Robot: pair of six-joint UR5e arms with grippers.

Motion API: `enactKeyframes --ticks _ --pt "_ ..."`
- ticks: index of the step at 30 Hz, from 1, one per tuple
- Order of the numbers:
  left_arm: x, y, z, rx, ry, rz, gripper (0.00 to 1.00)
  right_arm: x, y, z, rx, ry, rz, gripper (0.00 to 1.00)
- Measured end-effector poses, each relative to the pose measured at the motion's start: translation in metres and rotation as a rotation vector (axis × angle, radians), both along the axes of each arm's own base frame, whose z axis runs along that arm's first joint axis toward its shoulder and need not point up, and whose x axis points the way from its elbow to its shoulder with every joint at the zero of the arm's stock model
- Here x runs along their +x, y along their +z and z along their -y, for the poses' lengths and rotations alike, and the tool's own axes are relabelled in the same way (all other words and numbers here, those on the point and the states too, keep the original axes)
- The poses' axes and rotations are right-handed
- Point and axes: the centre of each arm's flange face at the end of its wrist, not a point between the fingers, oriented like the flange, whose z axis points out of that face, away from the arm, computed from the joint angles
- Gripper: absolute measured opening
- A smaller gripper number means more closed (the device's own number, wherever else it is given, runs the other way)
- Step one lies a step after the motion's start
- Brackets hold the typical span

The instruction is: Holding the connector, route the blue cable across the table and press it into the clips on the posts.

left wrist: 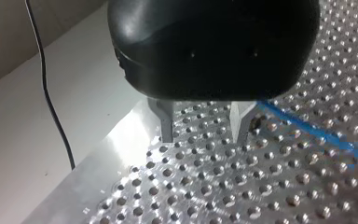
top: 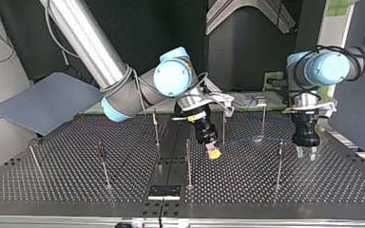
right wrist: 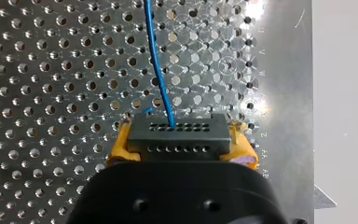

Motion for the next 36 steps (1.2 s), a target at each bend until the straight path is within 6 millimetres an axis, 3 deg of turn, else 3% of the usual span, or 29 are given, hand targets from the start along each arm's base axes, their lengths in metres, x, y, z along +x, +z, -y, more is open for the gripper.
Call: enactKeyframes --ticks 1,12,14,15,17,18,19,20,21,22,23,36 --pt "-0.001 -0.001 0.000 -0.001 -0.001 -0.002 0.88 0.000 0.000 0.000 0.000 0.000 0.000 0.00" --pt "-0.003 -0.003 0.000 -0.002 -0.004 -0.009 0.88 0.001 0.000 -0.001 0.000 0.001 -0.001 0.00" --pt "-0.003 -0.003 0.001 -0.003 -0.010 -0.003 0.77 0.000 0.000 -0.001 0.001 0.001 -0.001 0.00" --pt "-0.002 -0.002 0.001 -0.002 -0.018 0.004 0.77 0.000 0.000 0.000 0.001 0.000 -0.001 0.00" --pt "-0.001 0.000 0.003 0.004 -0.033 0.016 0.63 0.000 0.000 0.001 0.001 -0.002 -0.001 0.00" --pt "-0.001 0.001 0.004 0.009 -0.042 0.021 0.63 -0.001 0.000 0.001 0.001 -0.002 -0.001 0.00" --pt "-0.001 0.001 0.004 0.013 -0.049 0.023 0.39 -0.001 0.000 0.001 0.001 -0.003 -0.001 0.00" --pt "-0.001 0.002 0.005 0.017 -0.055 0.025 0.25 -0.001 0.000 0.002 0.001 -0.003 -0.001 0.00" --pt "0.000 0.002 0.006 0.023 -0.061 0.027 0.25 -0.001 0.000 0.002 0.001 -0.003 -0.001 0.00" --pt "0.000 0.002 0.006 0.026 -0.065 0.027 0.10 -0.001 0.000 0.002 0.001 -0.003 -0.001 0.00" --pt "0.000 0.002 0.006 0.029 -0.067 0.028 0.02 -0.001 0.000 0.002 0.001 -0.004 -0.001 0.00" --pt "0.005 0.010 0.006 0.015 -0.088 0.101 0.02 -0.002 0.000 0.003 0.000 -0.006 -0.002 0.00"
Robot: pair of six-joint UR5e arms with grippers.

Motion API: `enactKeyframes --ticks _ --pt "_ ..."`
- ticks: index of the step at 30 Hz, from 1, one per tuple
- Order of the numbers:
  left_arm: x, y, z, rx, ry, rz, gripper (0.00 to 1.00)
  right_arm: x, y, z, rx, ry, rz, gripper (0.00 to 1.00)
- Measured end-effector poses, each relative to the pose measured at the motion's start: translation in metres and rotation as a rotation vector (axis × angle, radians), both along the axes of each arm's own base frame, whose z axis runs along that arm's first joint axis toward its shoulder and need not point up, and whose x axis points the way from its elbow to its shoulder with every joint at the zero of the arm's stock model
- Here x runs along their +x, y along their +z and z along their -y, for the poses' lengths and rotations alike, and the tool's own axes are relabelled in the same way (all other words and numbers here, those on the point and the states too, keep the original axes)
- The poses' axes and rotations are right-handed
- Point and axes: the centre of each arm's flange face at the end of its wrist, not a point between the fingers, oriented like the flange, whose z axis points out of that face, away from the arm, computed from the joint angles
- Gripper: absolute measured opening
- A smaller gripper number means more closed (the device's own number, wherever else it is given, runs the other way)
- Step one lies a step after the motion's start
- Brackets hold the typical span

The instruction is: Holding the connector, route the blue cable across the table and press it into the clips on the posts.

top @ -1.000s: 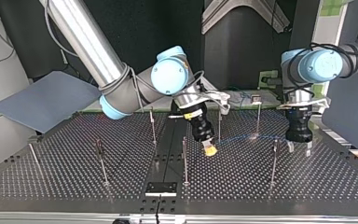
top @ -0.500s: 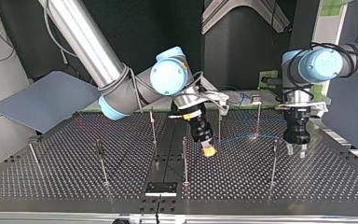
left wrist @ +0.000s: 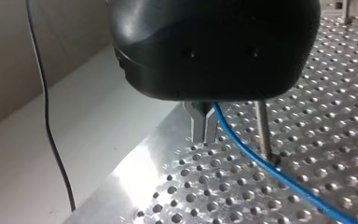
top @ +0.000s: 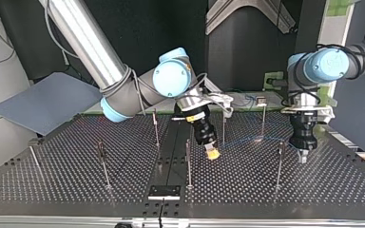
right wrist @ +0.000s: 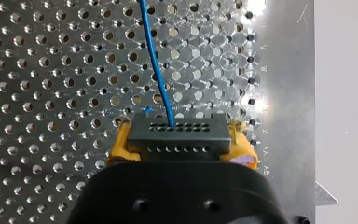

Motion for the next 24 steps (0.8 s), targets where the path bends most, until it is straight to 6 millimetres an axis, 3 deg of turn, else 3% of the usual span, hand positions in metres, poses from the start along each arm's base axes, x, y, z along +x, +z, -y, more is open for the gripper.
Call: enactKeyframes --ticks 12,24 --pt "0.022 -0.029 -0.004 0.013 -0.008 -0.033 0.02 -0.001 0.001 0.001 -0.001 -0.010 0.004 0.00" --pt "0.027 -0.032 -0.004 0.009 -0.012 -0.046 0.02 -0.004 0.001 0.005 0.001 -0.050 0.006 0.00"
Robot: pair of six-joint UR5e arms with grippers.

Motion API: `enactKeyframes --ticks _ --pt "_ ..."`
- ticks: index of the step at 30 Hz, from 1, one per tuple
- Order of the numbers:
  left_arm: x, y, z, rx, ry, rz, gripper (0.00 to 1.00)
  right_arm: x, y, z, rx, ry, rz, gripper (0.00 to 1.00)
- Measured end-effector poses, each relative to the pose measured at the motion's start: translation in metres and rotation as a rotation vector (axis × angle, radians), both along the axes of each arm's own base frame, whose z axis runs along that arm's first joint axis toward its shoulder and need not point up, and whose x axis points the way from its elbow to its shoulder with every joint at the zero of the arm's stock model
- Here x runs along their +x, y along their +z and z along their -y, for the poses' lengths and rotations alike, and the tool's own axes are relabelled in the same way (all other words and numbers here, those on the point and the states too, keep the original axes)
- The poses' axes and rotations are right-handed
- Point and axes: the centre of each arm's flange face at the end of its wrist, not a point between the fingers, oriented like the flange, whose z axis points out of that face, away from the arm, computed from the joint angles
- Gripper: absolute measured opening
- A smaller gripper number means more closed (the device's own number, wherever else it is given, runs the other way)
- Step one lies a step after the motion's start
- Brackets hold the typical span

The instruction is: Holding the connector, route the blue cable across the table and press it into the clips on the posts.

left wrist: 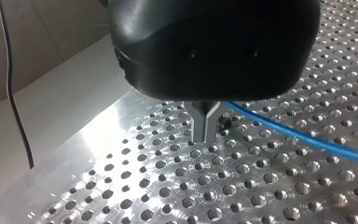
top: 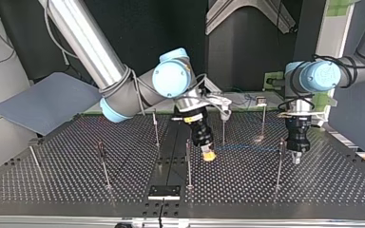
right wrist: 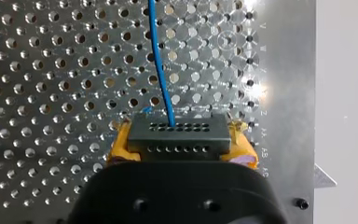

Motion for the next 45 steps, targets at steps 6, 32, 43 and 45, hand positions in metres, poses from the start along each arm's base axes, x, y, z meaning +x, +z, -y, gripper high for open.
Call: enactKeyframes --ticks 6,32,43,45 --pt "-0.001 -0.002 0.000 -0.008 0.005 -0.011 0.02 -0.002 0.000 0.003 0.000 -0.007 -0.002 0.00" --pt "-0.060 -0.018 -0.028 -0.059 0.187 -0.127 0.98 0.000 0.000 0.000 -0.025 -0.001 -0.029 0.00" --pt "-0.112 -0.024 0.010 -0.040 0.079 -0.186 0.98 -0.002 -0.001 0.003 -0.021 -0.006 -0.034 0.00" --pt "-0.121 -0.023 0.016 -0.020 0.073 -0.200 0.98 -0.003 -0.001 0.003 -0.020 -0.006 -0.035 0.00"
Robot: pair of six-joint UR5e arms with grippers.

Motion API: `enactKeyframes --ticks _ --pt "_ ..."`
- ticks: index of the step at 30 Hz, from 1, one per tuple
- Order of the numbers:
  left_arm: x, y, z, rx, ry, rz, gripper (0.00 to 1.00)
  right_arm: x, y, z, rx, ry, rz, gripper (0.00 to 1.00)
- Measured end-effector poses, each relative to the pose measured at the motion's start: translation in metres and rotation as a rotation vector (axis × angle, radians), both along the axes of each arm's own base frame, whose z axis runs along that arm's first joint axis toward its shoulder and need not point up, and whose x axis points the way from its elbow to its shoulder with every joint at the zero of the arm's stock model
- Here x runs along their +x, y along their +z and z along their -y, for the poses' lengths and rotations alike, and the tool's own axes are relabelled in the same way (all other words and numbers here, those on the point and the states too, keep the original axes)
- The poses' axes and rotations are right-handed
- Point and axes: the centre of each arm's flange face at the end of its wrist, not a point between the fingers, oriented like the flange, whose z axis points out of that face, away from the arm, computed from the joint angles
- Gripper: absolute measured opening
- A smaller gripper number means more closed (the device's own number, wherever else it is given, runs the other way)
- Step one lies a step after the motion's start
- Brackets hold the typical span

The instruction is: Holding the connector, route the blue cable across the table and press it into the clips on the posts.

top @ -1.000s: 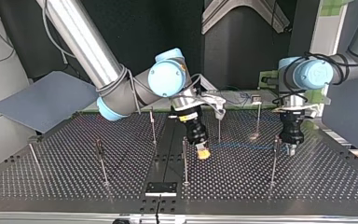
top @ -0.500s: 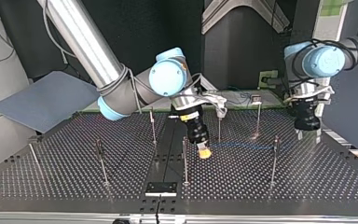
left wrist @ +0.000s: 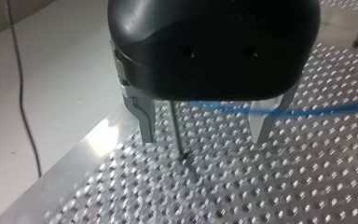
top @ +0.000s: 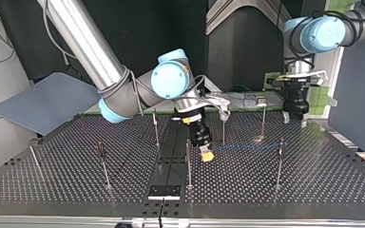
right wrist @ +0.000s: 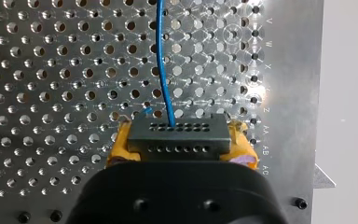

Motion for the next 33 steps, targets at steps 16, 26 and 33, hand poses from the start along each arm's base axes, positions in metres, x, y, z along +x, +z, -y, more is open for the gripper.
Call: enactKeyframes --ticks 16,26,33 --pt "-0.034 0.058 0.052 0.153 -0.083 0.078 0.98 0.000 0.000 0.000 0.002 0.000 -0.002 0.00" --pt "-0.040 0.088 0.067 0.208 -0.118 0.170 0.98 0.000 0.000 -0.001 0.002 0.000 -0.003 0.00" --pt "-0.024 0.083 0.070 0.242 -0.110 0.124 0.98 0.000 -0.001 -0.001 0.003 0.001 -0.004 0.00"
